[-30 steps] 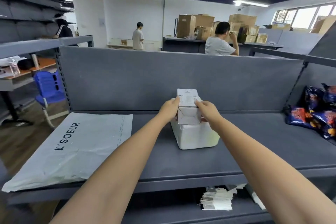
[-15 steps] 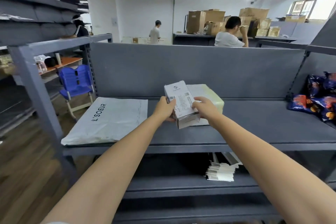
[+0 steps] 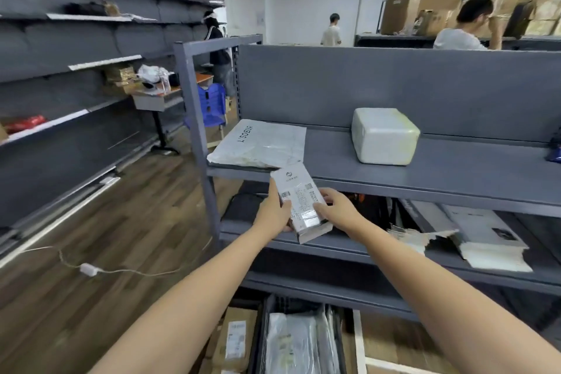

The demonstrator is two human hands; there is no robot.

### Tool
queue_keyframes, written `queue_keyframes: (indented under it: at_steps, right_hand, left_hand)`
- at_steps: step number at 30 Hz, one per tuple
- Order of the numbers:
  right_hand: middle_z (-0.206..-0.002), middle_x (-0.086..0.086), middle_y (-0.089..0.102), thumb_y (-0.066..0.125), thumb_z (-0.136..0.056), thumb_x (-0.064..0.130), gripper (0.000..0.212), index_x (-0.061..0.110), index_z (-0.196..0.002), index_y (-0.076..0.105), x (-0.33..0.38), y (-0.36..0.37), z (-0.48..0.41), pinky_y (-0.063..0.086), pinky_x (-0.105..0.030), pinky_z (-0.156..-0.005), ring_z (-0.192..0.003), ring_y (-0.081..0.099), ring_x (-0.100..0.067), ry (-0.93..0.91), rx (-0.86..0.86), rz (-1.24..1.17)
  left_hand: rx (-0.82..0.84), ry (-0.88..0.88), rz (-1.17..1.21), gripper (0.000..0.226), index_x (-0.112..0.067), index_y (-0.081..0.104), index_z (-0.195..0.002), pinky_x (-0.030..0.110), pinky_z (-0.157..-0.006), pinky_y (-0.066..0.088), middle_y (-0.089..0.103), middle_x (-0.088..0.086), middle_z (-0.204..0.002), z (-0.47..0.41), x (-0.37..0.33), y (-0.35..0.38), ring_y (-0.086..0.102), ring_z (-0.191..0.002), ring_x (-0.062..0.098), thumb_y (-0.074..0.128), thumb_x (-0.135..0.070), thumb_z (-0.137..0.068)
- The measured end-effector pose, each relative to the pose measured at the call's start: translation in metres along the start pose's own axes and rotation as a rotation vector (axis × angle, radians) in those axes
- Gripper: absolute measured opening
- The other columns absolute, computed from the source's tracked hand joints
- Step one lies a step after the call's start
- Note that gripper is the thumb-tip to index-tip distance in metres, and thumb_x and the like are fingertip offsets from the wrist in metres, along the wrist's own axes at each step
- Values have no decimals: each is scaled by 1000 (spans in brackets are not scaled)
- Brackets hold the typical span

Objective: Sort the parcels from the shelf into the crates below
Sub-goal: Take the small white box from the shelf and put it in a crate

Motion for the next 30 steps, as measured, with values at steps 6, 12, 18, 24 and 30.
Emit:
queue_keyframes:
  at_steps: [6, 12, 18, 24, 30]
  right_hand:
    - [-119, -4, 60, 51, -89, 10, 41, 13, -130, 51, -3, 64, 29, 44, -26, -86, -108, 56, -16, 5, 114, -70]
    - [-128, -1, 57, 52, -91, 9, 42, 15, -133, 48, -21, 131, 31, 43, -29, -93, -112, 53, -13, 3, 232, -129]
    - [-125, -2, 57, 55, -88, 10, 49, 16, -134, 42, -75, 211, -3, 43, -25, -87, -103, 52, -12, 12, 281, -32]
    - [-117, 4, 53, 81, -67, 37, 64, 19, -116, 43, -186, 320, -28, 49, -26, -84, -108, 57, -12, 10, 329, -5]
    - [-132, 3, 52, 84, -45, 60, 116, 11, -135, 30, -321, 445, -48, 49, -39, -100, -116, 56, -14, 4, 346, -178]
  left_hand:
    - [-46, -102, -8, 77, -31, -16, -149, 45, -83, 58, 52, 11, -136, 50, 47, -37, 60, -112, 28, 40, -12, -99]
    - [-106, -242, 59, 63, -19, 8, -152, 45, -89, 54, 53, 3, -114, 61, 109, -64, 55, -114, 27, 42, -12, -99]
    - [-94, -232, 109, 51, -26, 32, -144, 48, -82, 57, 53, -5, -89, 39, 210, -57, 58, -92, 17, 44, -7, -98]
    - [-128, -205, 1, 58, -32, 31, -145, 45, -73, 59, 55, 3, -108, 16, 372, -26, 65, -95, 28, 54, -15, -94]
    - [-164, -108, -138, 52, -26, 34, -144, -1, -83, 35, 52, 1, -129, 14, 518, 10, 47, -122, 11, 53, -20, -95]
Point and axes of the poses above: each hand's wrist, its own z-axis away from the middle knuckle, its own y-axis out of the palm, x = y × z, the point moved 1 cm from there along -z, towards the middle knuckle
